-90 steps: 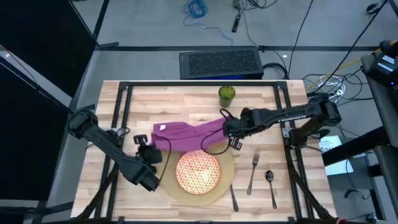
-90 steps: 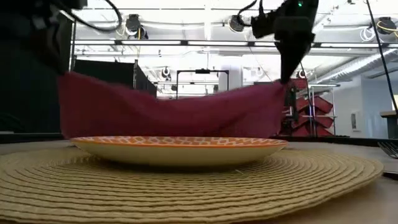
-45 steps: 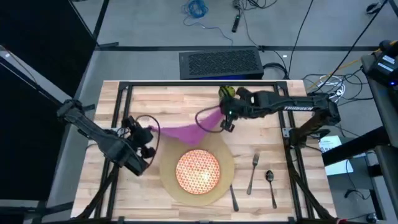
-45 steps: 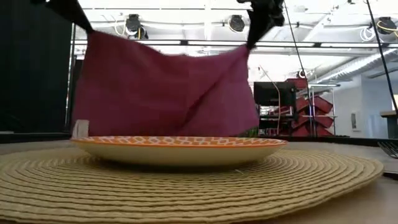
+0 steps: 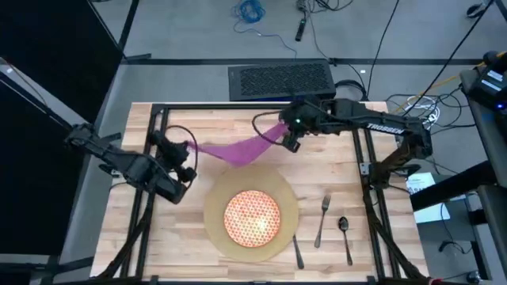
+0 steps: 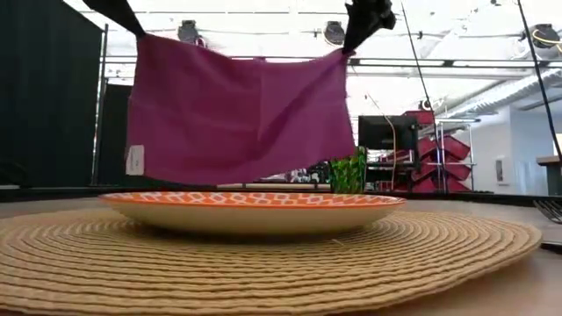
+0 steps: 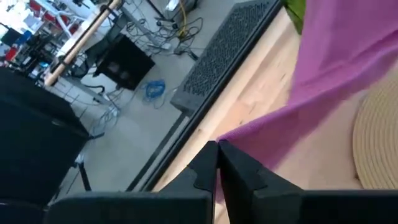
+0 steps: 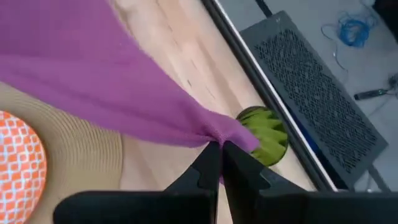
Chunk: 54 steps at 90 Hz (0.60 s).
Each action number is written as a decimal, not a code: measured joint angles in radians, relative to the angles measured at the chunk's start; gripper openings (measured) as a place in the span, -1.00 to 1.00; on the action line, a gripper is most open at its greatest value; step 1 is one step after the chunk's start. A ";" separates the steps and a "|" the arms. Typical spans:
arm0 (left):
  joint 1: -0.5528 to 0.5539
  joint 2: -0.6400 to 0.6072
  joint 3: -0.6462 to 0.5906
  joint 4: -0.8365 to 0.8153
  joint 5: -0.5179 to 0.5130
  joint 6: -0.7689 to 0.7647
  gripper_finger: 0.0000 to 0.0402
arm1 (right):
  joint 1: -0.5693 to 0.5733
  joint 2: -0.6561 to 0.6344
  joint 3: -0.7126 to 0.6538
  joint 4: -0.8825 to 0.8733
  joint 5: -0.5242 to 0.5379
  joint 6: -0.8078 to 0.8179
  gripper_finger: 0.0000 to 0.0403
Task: Set table place
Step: Fold the purple table napkin
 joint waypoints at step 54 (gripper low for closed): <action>-0.049 0.000 -0.001 -0.002 0.134 -0.005 -1.00 | 0.023 0.000 -0.002 -0.359 -0.058 0.179 -1.00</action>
